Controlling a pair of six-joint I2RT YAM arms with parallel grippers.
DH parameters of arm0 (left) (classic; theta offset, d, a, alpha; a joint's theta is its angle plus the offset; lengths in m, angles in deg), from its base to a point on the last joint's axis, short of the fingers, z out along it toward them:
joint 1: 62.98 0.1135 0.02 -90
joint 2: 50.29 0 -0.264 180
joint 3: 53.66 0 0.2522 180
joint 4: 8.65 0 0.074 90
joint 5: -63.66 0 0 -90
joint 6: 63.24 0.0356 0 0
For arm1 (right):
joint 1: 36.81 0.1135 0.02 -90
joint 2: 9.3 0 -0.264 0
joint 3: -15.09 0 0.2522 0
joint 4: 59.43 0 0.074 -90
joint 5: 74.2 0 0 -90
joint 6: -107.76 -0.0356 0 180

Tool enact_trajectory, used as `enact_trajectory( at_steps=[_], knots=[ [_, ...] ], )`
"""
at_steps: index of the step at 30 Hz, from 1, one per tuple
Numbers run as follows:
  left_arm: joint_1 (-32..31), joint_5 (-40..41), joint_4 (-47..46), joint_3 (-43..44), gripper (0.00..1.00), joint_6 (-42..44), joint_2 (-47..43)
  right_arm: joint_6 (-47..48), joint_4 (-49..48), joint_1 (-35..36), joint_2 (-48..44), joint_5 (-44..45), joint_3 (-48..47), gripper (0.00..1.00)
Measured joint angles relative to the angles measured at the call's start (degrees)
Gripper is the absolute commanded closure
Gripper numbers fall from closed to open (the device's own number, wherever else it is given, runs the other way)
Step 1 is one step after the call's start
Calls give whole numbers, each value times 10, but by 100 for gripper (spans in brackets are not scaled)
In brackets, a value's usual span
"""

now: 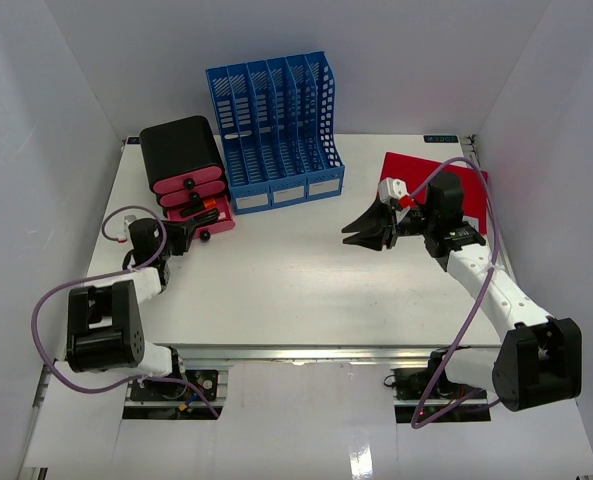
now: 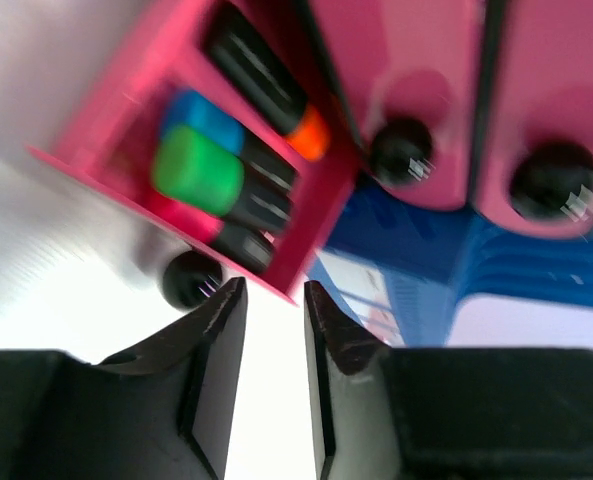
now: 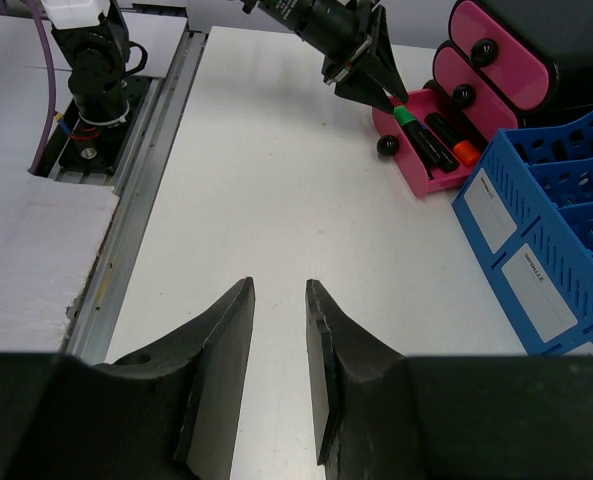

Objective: Organize the desk

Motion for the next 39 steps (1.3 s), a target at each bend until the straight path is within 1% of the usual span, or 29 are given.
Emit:
enact_trajectory(
  at_steps=[4, 5, 8, 11, 16, 21, 25, 28, 30, 32, 34, 39],
  knots=[
    [0, -23, 14, -32, 70, 7, -75, 1, 0, 0, 0, 0, 0, 66],
    [0, -26, 16, -43, 73, 7, -91, 2, 0, 0, 0, 0, 0, 66],
    [0, -36, 18, -76, 78, 4, -111, 2, 0, -1, 0, 0, 0, 66],
    [0, -49, 16, -99, 83, 1, -92, 2, 0, -2, 1, 0, 0, 66],
    [0, -68, -7, -102, 85, 0, -10, 2, 1, -7, 3, 0, 0, 66],
    [0, -90, -48, -89, 82, -3, 76, 3, 0, -15, 4, 0, 0, 66],
    [0, -96, -84, -64, 79, -9, 119, 3, 1, -18, 10, 1, 0, 66],
    [0, -100, -117, -51, 75, -16, 150, 3, 5, -21, 10, 0, 0, 66],
    [0, -102, -136, -44, 73, -22, 165, 4, 5, -22, 11, 0, 0, 66],
    [0, -104, -149, -36, 66, -27, 178, 5, 5, -23, 13, 0, 0, 66],
    [0, -106, -159, -28, 62, -32, 187, 5, 6, -23, 16, 0, 0, 67],
    [0, -102, -157, -2, 59, -30, 199, 8, 9, -24, 23, 0, 1, 67]
  ],
)
